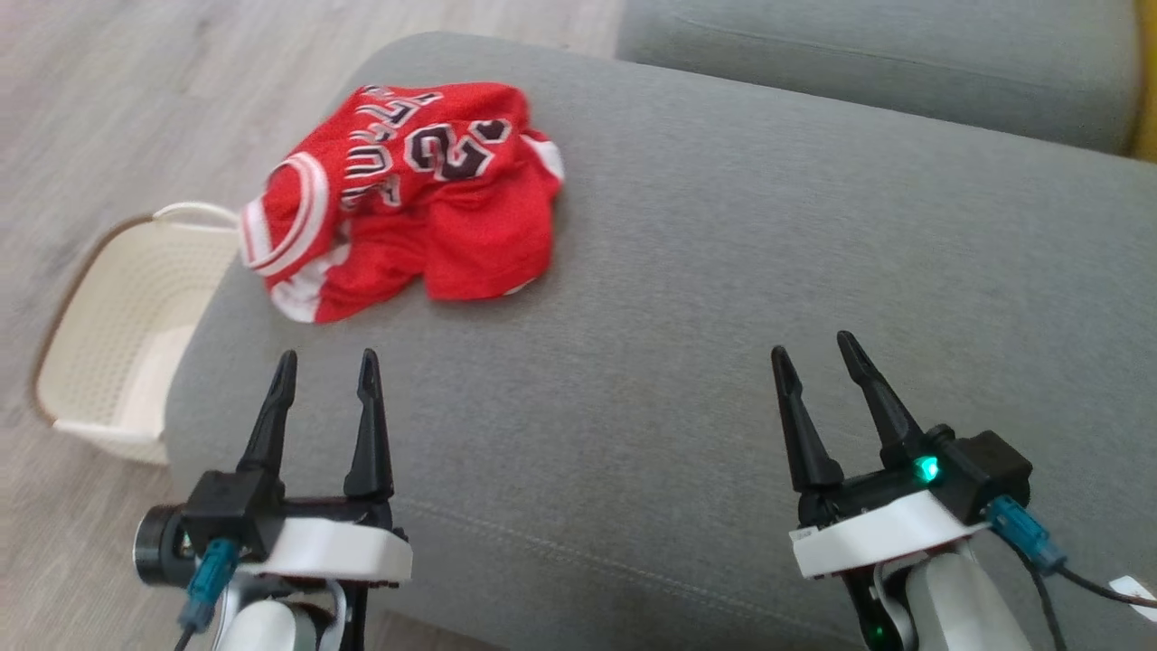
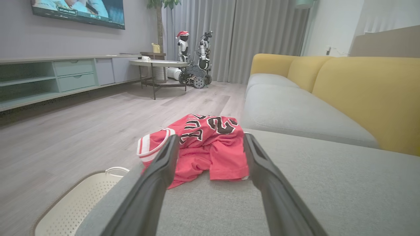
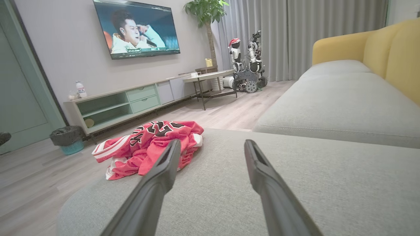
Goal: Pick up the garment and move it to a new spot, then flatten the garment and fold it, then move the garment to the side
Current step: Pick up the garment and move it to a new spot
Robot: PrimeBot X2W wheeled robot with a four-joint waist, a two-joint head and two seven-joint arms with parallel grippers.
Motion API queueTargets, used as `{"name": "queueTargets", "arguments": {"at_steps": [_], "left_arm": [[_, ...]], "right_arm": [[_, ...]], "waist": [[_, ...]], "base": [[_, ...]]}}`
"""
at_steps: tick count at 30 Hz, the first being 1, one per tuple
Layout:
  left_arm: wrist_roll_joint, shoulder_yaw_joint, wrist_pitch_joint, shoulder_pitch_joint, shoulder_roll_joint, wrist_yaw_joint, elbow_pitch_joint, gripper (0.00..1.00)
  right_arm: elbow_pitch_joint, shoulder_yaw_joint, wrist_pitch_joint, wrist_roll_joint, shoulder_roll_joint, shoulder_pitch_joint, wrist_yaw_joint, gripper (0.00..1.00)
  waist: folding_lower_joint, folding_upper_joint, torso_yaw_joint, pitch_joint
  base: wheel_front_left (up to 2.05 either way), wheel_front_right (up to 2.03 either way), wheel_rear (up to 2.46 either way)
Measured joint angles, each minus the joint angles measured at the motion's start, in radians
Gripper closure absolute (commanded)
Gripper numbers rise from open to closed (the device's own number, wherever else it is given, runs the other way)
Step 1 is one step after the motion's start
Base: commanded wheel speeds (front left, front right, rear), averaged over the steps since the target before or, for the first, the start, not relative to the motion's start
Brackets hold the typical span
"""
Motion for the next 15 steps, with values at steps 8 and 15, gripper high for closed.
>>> {"name": "queueTargets", "arguments": {"at_steps": [8, 15], "left_arm": [[0.0, 0.005, 0.0, 0.0, 0.0, 0.008, -0.014, 0.0], [-0.011, 0.041, 0.0, -0.011, 0.0, 0.007, -0.024, 0.0]], "right_arm": [[0.009, 0.002, 0.0, -0.002, 0.0, 0.0, 0.0, 0.0], [0.013, 0.007, 0.0, -0.013, 0.0, -0.004, 0.0, 0.0]], "waist": [[0.0, 0.0, 0.068, 0.006], [0.0, 0.0, 0.073, 0.046]], "base": [[0.0, 0.0, 0.0], [0.0, 0.0, 0.0]]}}
